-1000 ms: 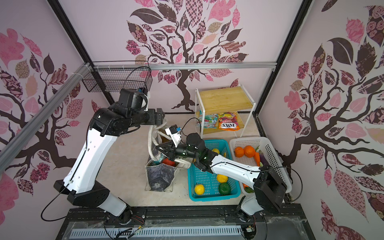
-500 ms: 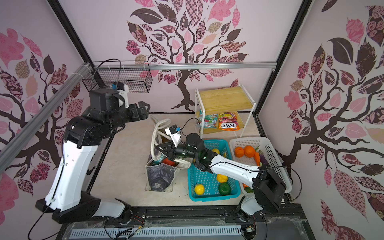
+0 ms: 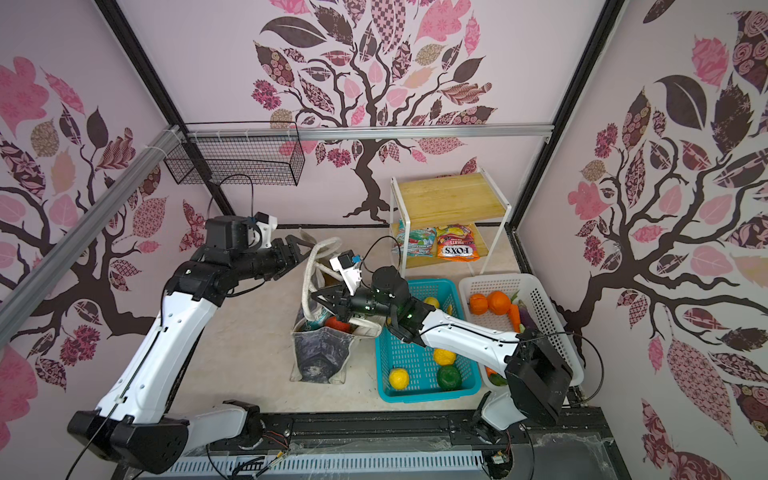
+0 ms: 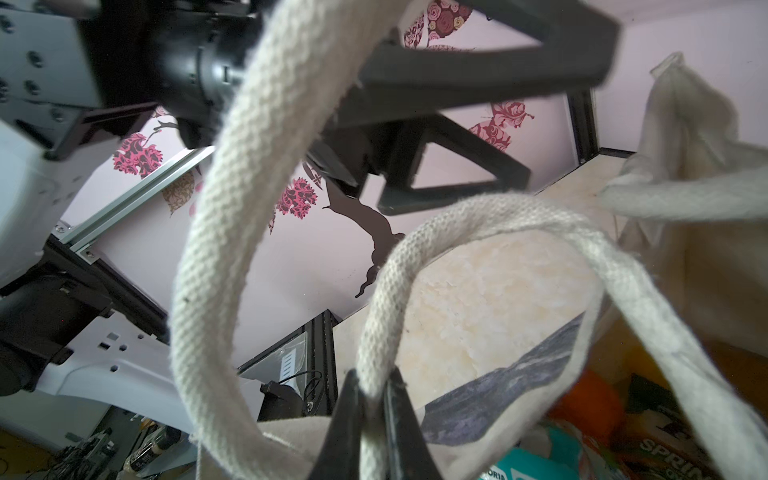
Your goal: Place the food into the grocery bag and tie it
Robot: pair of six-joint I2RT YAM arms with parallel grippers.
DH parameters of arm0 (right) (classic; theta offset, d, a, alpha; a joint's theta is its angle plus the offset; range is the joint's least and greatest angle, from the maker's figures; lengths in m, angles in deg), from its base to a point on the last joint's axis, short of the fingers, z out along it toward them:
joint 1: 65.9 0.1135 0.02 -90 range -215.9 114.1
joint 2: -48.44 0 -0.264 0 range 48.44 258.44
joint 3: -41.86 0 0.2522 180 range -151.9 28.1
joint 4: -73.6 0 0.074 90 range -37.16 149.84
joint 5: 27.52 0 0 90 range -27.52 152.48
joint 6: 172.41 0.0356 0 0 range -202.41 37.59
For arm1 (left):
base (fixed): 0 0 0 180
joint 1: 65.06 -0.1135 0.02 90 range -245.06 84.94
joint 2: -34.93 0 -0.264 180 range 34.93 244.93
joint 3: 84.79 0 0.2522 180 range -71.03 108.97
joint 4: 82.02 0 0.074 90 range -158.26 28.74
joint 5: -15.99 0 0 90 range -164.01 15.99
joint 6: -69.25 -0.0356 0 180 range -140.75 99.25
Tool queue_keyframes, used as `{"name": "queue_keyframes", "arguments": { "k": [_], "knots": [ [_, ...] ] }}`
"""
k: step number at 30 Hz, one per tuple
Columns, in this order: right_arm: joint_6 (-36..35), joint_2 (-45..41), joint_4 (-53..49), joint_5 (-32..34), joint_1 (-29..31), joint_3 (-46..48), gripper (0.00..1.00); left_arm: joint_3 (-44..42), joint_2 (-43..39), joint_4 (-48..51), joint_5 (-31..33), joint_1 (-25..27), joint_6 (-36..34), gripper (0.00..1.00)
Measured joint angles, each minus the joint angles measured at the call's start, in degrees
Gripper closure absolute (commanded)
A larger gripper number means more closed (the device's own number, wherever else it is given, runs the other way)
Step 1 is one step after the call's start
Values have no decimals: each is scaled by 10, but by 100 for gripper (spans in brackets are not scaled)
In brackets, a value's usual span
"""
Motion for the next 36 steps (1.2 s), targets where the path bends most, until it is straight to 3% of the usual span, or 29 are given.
{"name": "queue_keyframes", "arguments": {
  "k": [3,8,10,12,13,16,20,24,28,31,36],
  "knots": [
    [0,0,0,-7,0,0,100,-12,32,-23,-52,0,8,37],
    [2,0,-5,-18,0,0,100,-45,36,-54,-98,0,29,75],
    [1,0,-10,-21,0,-1,100,-45,36,-59,-109,0,29,75],
    [0,0,-17,-21,0,-2,100,-45,35,-62,-115,0,27,59],
    [-2,0,-21,-20,0,-3,100,-45,35,-62,-118,0,24,57],
    [-3,0,-26,-20,0,-3,100,-45,35,-53,-129,0,6,56],
    [-5,0,-30,-16,0,-3,100,-44,34,-26,-127,0,-27,74],
    [-5,0,-40,-16,1,-3,100,-43,34,-3,-126,0,-48,100],
    [-5,0,-42,-15,2,-5,99,-19,37,27,-122,1,-63,100],
    [-10,-1,-62,1,2,-20,69,8,37,42,-105,3,-71,100],
    [-41,-28,-117,61,4,-35,40,58,28,46,-77,3,-69,100]
  ]
}}
